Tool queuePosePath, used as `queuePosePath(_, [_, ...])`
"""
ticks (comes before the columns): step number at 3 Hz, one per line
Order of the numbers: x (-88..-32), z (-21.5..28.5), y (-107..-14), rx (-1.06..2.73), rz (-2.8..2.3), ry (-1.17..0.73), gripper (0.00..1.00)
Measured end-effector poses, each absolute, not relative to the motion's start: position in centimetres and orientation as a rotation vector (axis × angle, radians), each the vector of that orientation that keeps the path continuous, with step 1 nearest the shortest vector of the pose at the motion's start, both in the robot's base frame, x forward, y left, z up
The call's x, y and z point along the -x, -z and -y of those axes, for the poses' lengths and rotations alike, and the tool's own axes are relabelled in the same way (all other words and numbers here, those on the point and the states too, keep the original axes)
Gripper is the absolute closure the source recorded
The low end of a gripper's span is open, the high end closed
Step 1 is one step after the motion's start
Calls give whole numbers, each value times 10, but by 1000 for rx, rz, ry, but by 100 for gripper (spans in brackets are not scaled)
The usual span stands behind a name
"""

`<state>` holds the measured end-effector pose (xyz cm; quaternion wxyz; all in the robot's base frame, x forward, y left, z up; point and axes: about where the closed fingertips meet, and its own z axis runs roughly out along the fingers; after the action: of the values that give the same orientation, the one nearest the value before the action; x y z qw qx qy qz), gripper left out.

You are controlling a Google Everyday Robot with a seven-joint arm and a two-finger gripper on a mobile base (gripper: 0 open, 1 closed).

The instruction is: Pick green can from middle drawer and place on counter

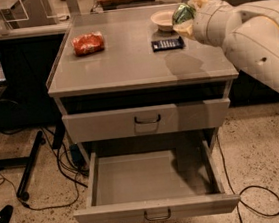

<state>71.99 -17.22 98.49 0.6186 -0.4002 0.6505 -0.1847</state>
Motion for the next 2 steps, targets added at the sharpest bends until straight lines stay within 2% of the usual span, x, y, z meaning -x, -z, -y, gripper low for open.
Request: queuePosePath(2, [-746, 151, -929, 857, -1599, 404, 100])
